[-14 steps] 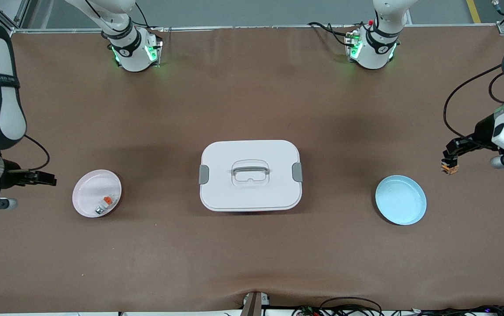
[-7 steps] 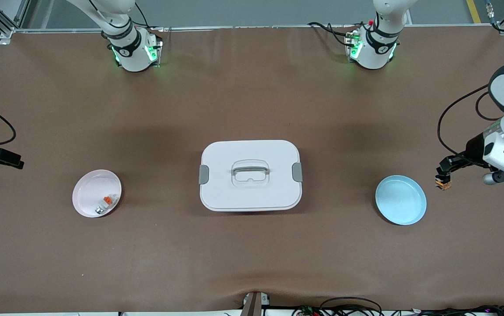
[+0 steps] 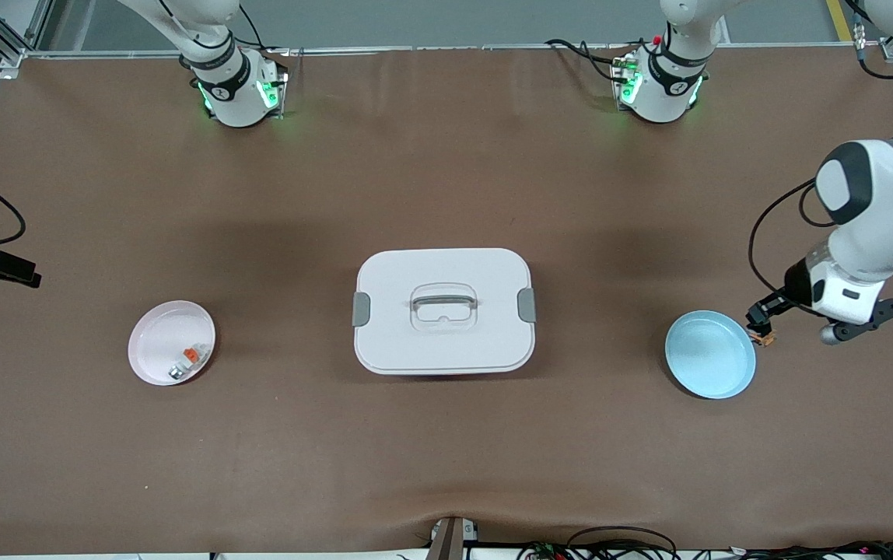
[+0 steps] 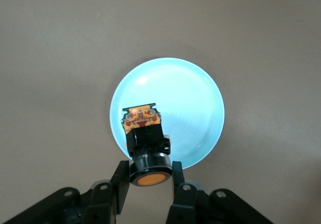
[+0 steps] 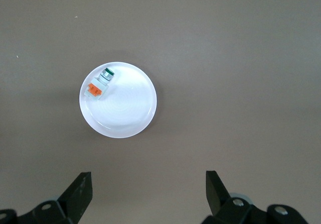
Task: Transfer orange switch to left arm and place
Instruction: 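Lower the switch onto the blue plate and open the left gripper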
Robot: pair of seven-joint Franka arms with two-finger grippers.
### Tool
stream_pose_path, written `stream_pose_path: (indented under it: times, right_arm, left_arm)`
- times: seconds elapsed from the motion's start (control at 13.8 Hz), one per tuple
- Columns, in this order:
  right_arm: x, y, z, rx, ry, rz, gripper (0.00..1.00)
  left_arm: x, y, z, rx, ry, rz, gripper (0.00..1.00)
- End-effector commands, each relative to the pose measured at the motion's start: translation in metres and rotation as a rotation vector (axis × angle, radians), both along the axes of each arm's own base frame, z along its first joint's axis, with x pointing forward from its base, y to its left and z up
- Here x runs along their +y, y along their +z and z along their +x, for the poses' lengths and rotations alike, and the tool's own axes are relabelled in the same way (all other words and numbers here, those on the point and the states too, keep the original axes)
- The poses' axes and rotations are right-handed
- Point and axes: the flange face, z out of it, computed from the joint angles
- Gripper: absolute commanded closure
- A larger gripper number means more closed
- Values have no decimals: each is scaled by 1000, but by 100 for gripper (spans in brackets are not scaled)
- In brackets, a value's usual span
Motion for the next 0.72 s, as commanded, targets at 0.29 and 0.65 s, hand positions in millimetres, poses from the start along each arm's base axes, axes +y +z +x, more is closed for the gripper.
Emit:
stream_pose_path:
  times: [0.29,0.65]
  right_arm:
    - [10,30,-1,-34,-71,-24,0]
    - [21,73,-8,-13,-111,58,0]
  left_arm:
    - [-22,-45,11,-8,150,70,100]
    - [-19,-70,22,11,199,65,100]
